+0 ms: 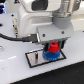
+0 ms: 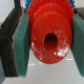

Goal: Insert the blue gear onto the right peg, followed by the red gear

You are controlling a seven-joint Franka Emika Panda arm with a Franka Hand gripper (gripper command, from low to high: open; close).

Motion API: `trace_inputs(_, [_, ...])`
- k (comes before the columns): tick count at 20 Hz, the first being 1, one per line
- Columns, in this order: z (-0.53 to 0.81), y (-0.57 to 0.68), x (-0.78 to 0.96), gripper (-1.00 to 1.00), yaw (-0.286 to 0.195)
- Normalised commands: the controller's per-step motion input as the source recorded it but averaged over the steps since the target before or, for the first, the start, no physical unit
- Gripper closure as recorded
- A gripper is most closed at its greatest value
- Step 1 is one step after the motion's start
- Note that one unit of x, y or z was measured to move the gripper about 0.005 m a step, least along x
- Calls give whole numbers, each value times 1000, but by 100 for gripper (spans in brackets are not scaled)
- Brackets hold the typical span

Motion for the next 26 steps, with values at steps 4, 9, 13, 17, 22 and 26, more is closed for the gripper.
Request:
trace_inputs(4, [-105,-20,119,100,0])
trace_inputs(9, [228,0,-27,100,0])
trace_inputs(13, [-240,-12,125,100,0])
trace_inputs(17, [-220,-12,147,100,0])
trace_inputs(22, [-84,5,161,100,0])
trace_inputs(26, [212,36,71,100,0])
